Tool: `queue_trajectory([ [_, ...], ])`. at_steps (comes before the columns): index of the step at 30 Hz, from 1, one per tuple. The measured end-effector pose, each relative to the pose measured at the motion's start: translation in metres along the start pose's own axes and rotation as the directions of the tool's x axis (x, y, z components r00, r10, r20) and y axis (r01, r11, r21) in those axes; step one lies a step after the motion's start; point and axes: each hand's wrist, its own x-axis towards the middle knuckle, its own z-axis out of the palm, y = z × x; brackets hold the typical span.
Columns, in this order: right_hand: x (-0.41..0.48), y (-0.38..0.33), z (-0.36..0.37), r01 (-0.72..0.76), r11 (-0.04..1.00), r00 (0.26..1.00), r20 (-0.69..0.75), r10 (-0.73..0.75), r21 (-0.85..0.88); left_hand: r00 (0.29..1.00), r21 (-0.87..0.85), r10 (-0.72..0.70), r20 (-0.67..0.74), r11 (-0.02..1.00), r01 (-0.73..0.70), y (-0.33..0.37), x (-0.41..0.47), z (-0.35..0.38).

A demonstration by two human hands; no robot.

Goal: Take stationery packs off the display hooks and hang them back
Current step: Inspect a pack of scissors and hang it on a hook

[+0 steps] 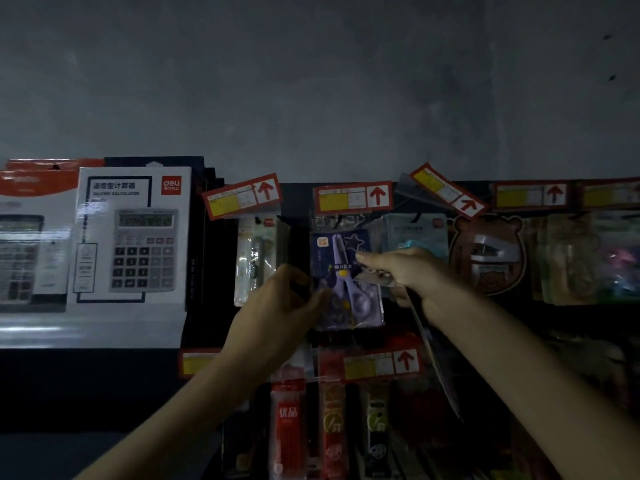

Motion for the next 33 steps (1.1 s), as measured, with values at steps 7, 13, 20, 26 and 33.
queue_trajectory([
  [7,-0.011,0.000,-0.001,-0.004,0.992,0.999,0.050,0.011,-0.126,0.983,-0.322,-0.166,0.077,0.929,0.182,0.004,0.000,0.005],
  [13,-0.022,0.021,-0.004,0.147,0.921,0.988,0.106,-0.116,-0.362,0.982,-0.408,-0.186,0.035,0.894,0.184,0.003,-0.003,0.008],
  [20,-0.011,0.025,0.005,0.111,0.817,0.990,-0.005,-0.139,-0.566,0.972,-0.223,-0.237,-0.010,0.948,0.229,-0.004,0.008,0.018],
  [26,0.005,0.029,0.014,0.091,0.758,0.988,-0.034,-0.148,-0.646,0.978,0.088,-0.189,-0.088,0.976,0.197,-0.010,0.018,0.028],
  [33,0.004,0.036,0.022,0.088,0.760,0.984,-0.064,-0.168,-0.644,0.975,0.282,-0.174,-0.139,0.937,0.208,-0.005,0.016,0.035],
])
